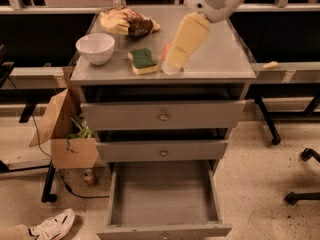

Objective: Place sponge into bottom drawer

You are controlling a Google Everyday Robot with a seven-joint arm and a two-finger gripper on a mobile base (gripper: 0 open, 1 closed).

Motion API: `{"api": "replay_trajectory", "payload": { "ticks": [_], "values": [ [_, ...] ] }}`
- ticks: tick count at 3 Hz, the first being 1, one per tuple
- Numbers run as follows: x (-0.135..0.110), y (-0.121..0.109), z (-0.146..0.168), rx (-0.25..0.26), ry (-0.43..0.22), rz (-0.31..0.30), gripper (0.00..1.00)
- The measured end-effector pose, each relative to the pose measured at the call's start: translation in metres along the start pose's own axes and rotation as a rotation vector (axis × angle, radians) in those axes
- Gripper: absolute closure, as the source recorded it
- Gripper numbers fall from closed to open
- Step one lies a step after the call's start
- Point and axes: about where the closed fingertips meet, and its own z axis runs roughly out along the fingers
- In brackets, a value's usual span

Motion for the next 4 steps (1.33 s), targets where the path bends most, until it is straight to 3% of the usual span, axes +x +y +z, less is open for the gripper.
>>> {"api": "replay_trajectory", "payload": {
  "ticks": [1,2,4],
  "values": [
    [-0.048,-0.007,0.058,-0.024,-0.041,0.068,0.0],
    [-0.093,-0.025,0.115,-0.003,-0.033,0.138,0.0],
    [-0.093,-0.026,0.115,0.005,-0.047,0.147,0.0]
  ]
}}
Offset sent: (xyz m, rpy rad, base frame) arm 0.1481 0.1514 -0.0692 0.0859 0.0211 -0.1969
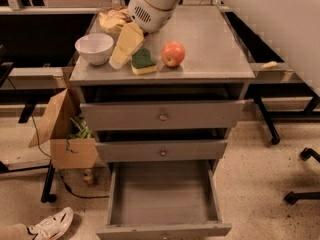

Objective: Place sponge into bottom drawer

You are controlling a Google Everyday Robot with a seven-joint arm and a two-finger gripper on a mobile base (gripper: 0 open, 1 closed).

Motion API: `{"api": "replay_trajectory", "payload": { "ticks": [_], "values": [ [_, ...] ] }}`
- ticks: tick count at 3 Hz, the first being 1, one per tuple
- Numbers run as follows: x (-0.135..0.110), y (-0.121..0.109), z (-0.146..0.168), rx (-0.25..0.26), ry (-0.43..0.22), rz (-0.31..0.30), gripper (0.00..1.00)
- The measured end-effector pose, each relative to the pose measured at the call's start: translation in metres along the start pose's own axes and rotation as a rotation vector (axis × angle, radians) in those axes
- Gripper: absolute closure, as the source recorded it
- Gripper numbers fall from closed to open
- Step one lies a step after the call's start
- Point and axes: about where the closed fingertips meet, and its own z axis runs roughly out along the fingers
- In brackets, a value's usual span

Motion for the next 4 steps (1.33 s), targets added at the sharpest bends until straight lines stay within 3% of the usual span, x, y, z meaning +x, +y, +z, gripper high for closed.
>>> {"api": "replay_trajectory", "payload": {
  "ticks": [2,4],
  "values": [
    [-0.001,-0.043,0.053,0.018,-0.058,0.101,0.0],
    [-0.024,-0.078,0.099,0.042,-0.062,0.092,0.0]
  ]
}}
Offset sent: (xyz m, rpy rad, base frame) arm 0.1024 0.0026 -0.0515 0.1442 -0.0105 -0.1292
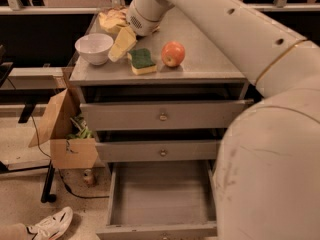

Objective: Place sponge into bottom drawer

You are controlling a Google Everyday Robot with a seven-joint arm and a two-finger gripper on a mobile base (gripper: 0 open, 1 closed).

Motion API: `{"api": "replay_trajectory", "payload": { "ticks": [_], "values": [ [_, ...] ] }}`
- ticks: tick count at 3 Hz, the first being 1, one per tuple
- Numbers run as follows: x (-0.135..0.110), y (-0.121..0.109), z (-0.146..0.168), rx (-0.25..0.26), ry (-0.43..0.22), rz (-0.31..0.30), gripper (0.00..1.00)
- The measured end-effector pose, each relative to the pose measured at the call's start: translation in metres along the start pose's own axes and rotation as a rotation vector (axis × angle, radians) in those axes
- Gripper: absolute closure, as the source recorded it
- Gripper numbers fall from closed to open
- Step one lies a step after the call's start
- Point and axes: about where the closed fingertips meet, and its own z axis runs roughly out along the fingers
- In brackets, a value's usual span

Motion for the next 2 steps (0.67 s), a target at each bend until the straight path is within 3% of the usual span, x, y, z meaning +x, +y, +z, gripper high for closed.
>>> {"api": "replay_trajectory", "payload": {
  "ticks": [2],
  "values": [
    [0.002,-0.019,0.052,0.002,0.06,0.003,0.0]
  ]
}}
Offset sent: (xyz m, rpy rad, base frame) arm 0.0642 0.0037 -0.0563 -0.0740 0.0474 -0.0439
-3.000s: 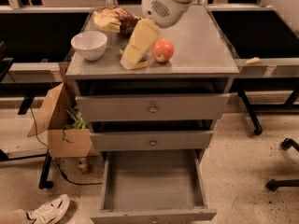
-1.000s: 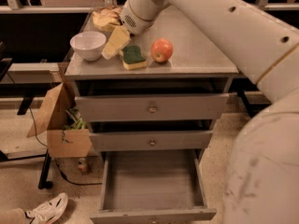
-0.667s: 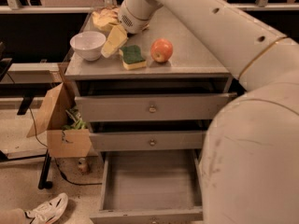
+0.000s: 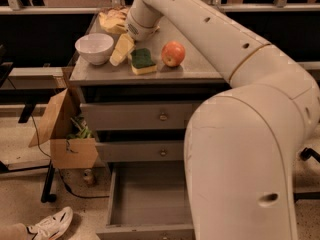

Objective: Place sponge into bottom drawer

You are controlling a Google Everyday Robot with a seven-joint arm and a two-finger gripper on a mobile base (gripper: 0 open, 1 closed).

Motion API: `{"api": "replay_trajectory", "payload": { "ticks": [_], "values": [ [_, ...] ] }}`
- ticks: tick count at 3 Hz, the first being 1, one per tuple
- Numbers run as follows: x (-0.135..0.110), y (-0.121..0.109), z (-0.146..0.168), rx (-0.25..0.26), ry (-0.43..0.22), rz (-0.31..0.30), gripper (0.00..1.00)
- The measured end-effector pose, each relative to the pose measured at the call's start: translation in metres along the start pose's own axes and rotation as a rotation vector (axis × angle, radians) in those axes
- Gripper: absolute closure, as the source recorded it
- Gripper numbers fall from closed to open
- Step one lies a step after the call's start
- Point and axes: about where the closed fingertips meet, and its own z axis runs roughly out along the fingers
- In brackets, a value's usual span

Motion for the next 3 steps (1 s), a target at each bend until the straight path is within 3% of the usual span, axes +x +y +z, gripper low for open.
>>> {"api": "replay_trajectory", "payload": {
  "ticks": [2,3],
  "values": [
    [0.029,-0.026,0.025,0.014,0.06,0.051,0.0],
    [0.036,-0.023,0.035,-0.002,0.081,0.043,0.18]
  ]
}}
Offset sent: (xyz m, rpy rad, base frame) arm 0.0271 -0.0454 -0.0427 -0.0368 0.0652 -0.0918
